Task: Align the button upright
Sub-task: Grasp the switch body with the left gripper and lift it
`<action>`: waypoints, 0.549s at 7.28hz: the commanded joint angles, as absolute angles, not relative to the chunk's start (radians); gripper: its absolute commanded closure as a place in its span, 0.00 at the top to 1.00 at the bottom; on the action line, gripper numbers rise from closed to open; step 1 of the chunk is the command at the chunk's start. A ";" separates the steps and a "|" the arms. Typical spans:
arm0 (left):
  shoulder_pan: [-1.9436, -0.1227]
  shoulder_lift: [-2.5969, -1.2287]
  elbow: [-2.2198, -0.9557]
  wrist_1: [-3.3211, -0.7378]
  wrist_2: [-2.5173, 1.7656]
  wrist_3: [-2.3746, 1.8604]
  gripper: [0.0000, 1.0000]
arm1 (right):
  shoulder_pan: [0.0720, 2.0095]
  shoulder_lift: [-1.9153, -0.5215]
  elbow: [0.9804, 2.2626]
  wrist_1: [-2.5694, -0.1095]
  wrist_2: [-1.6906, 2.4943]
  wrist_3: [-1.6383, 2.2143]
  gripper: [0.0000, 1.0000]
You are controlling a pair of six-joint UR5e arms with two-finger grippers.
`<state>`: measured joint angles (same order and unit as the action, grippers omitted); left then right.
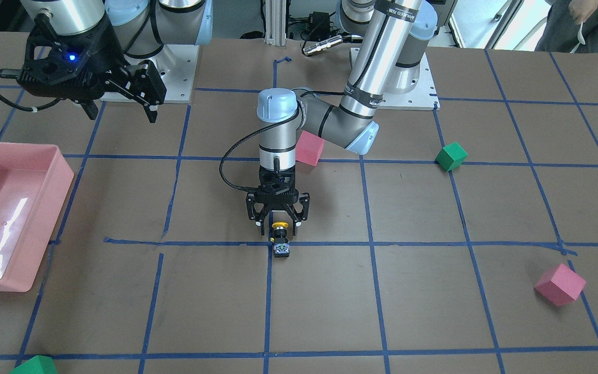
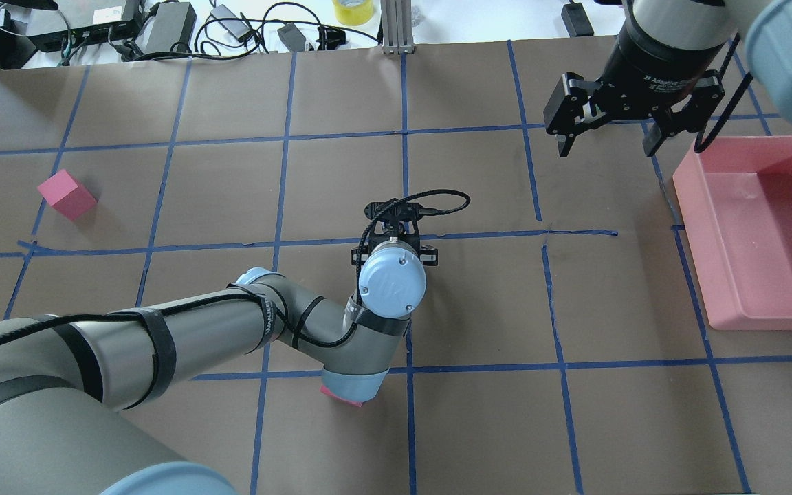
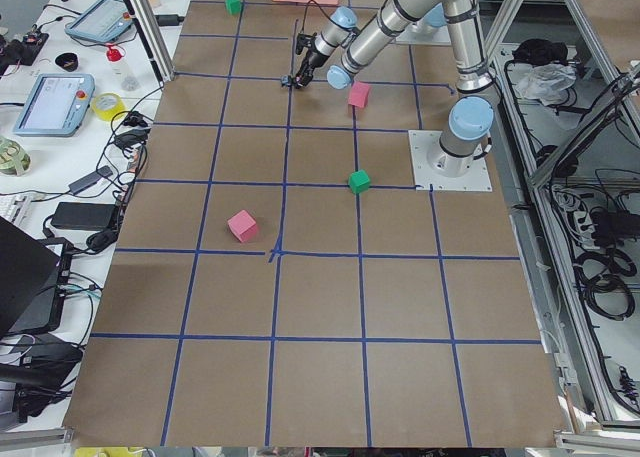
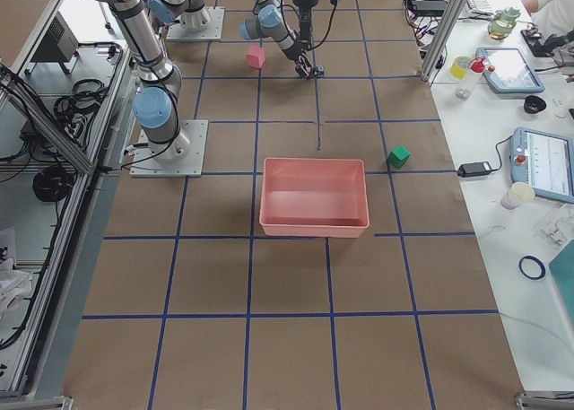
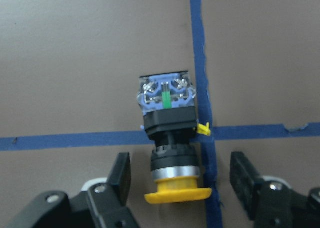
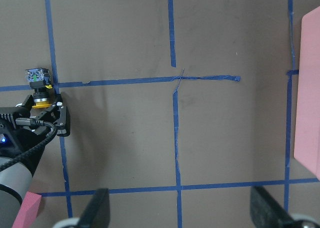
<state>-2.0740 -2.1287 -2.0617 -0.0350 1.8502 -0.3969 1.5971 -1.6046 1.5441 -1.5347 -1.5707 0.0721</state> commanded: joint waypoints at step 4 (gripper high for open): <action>-1.976 -2.036 -2.039 -0.127 1.736 -0.443 0.00 | 1.597 -1.605 1.545 -1.531 -1.569 0.072 1.00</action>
